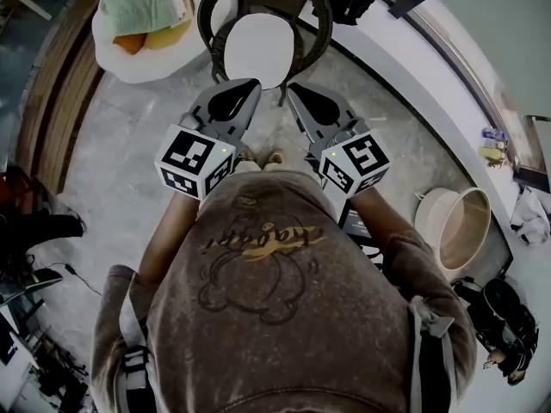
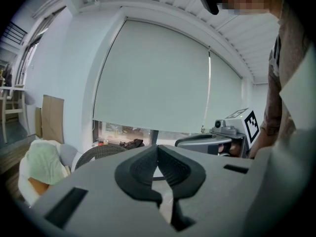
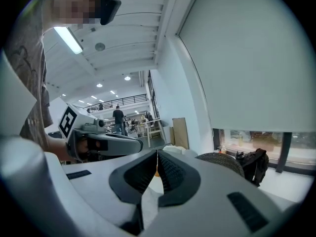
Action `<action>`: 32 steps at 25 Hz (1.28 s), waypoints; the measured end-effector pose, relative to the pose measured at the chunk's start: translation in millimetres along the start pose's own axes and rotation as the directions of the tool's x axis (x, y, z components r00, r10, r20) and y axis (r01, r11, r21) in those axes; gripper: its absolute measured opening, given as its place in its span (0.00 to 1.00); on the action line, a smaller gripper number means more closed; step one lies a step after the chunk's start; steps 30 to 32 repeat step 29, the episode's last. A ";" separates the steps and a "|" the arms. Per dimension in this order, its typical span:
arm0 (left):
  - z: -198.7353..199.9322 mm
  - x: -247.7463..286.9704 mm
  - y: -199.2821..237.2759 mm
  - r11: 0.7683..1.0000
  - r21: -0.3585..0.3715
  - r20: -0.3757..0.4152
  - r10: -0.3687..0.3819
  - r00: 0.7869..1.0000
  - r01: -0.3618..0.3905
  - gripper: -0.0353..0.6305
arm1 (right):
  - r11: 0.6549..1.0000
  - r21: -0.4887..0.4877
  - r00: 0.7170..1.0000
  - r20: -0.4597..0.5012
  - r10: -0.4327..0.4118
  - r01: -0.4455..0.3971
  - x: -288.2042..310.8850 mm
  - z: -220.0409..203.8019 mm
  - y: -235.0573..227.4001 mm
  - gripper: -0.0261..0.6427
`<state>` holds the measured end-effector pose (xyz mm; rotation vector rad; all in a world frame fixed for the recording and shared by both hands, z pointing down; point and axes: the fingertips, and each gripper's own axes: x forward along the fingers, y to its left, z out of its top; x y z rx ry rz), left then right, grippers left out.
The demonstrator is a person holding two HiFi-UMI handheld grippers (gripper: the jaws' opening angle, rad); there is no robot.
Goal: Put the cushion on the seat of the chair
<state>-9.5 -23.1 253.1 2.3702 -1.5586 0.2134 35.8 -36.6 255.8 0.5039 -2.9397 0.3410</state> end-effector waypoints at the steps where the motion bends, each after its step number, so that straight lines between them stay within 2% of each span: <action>1: -0.1 -0.5 0.1 1.000 0.003 0.000 -0.005 1.000 0.005 0.06 | 1.000 0.000 1.000 0.006 0.000 0.000 -0.7 0.3 0.3 0.07; 10: -1.7 -2.8 6.6 1.000 0.007 -0.004 -0.012 1.000 0.012 0.06 | 0.999 -0.027 1.000 0.021 0.018 -0.017 4.9 8.9 4.6 0.07; 22: -8.0 7.8 8.5 1.000 -0.017 -0.006 -0.012 1.000 0.012 0.06 | 0.980 -0.088 0.984 0.006 0.180 -0.178 10.2 13.5 13.6 0.07; 32: -9.5 12.3 5.1 1.000 -0.018 -0.001 -0.005 1.000 0.005 0.06 | 0.966 -0.116 0.973 -0.041 0.229 -0.232 1.3 8.6 9.7 0.07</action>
